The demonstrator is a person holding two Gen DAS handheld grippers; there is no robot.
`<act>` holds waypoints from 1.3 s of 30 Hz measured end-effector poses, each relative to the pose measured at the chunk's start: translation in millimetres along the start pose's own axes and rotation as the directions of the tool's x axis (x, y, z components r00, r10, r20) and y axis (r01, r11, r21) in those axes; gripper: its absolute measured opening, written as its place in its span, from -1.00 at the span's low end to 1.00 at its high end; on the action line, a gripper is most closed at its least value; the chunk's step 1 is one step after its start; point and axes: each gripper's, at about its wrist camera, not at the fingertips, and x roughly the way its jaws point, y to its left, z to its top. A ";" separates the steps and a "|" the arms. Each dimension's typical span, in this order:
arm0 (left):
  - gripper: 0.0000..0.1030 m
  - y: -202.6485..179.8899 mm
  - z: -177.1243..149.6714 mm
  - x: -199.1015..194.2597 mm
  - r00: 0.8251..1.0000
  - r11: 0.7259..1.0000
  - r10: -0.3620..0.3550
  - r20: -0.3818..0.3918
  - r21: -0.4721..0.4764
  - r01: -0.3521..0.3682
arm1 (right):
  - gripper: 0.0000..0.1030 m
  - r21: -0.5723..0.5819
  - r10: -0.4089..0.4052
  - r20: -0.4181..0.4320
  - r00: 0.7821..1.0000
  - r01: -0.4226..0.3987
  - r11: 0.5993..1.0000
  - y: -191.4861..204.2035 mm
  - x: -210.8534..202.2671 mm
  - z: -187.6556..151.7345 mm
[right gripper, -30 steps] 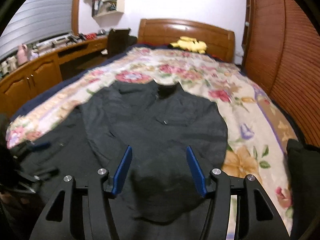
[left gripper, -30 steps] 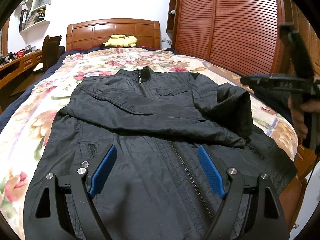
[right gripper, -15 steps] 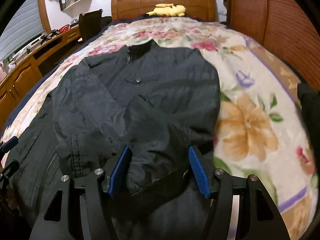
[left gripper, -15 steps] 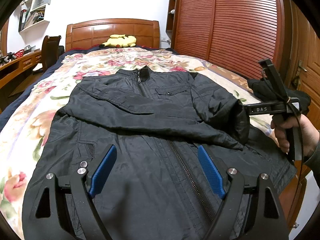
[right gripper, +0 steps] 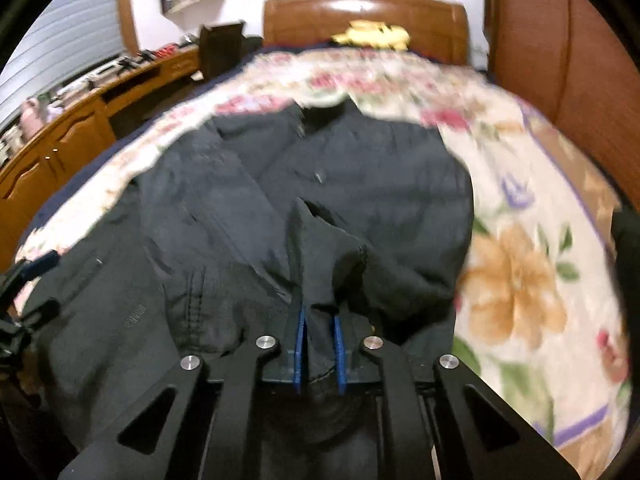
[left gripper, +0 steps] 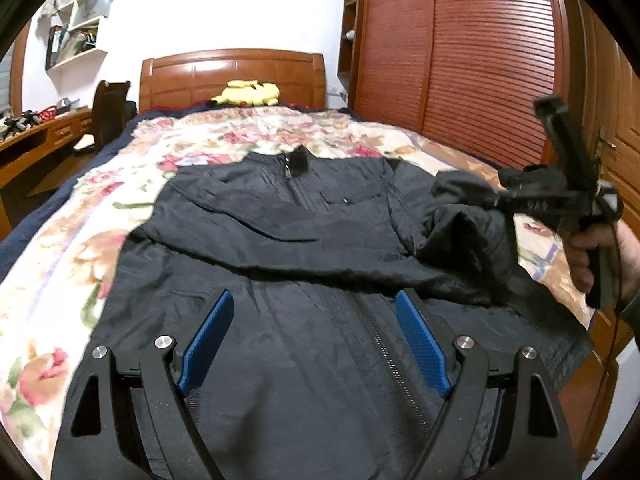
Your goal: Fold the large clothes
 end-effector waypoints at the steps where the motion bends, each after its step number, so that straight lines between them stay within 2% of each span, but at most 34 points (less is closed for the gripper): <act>1: 0.63 3.0 -0.2 -2.9 1.000 1.000 0.003 0.006 -0.004 -0.003 | -0.80 -0.017 0.002 0.021 1.000 -0.002 1.000 6.6 -5.7 6.2; 8: 0.63 28.0 -3.4 -16.2 0.999 0.998 0.036 0.013 -0.049 -0.036 | -0.81 -0.167 0.066 0.158 0.985 -0.039 0.985 86.0 -33.2 54.8; 12: 0.63 40.3 -6.9 -22.8 0.998 0.997 0.053 0.017 -0.064 -0.052 | -0.81 -0.239 0.143 0.158 0.977 -0.103 0.966 139.8 -28.4 70.7; 15: 0.63 49.0 -8.4 -25.0 0.998 0.995 0.065 0.018 -0.081 -0.063 | -0.74 -0.237 0.180 0.124 0.976 -0.147 0.960 159.5 -15.5 72.8; 16: 0.63 51.4 -9.0 -25.7 0.998 0.994 0.068 0.018 -0.085 -0.066 | -0.66 -0.231 0.182 0.115 0.977 -0.152 0.961 160.8 -10.7 73.1; 17: 0.63 53.9 -9.6 -26.8 0.997 0.994 0.070 0.018 -0.089 -0.068 | -0.50 -0.222 0.174 0.114 0.978 -0.146 0.964 160.8 -6.5 73.5; 18: 0.63 56.5 -10.5 -28.0 0.997 0.994 0.070 0.019 -0.091 -0.068 | -0.27 -0.212 0.169 0.118 0.979 -0.141 0.967 159.0 -5.1 74.7; 20: 0.63 57.5 -10.6 -28.9 0.997 0.993 0.071 0.022 -0.094 -0.068 | 0.07 -0.188 0.168 0.135 0.977 -0.141 0.972 152.4 -7.0 73.8; 24: 0.63 56.8 -11.1 -27.9 0.998 0.994 0.066 0.024 -0.093 -0.063 | 0.09 -0.142 0.121 0.140 0.983 -0.101 0.985 129.3 -32.3 45.4; 27: 0.63 55.0 -11.5 -27.0 0.998 0.995 0.060 0.023 -0.085 -0.058 | 0.09 -0.114 0.071 0.129 0.989 -0.056 0.992 115.9 -33.7 34.8; 33: 0.63 47.6 -11.2 -21.3 0.999 0.997 0.047 0.018 -0.070 -0.046 | 0.09 -0.055 -0.009 0.069 0.998 0.013 0.998 89.3 -17.5 13.0; 39: 0.63 34.4 -10.8 -16.9 0.999 0.998 0.032 0.011 -0.047 -0.032 | 0.02 -0.010 -0.033 0.001 0.999 0.033 0.999 76.2 2.8 -8.0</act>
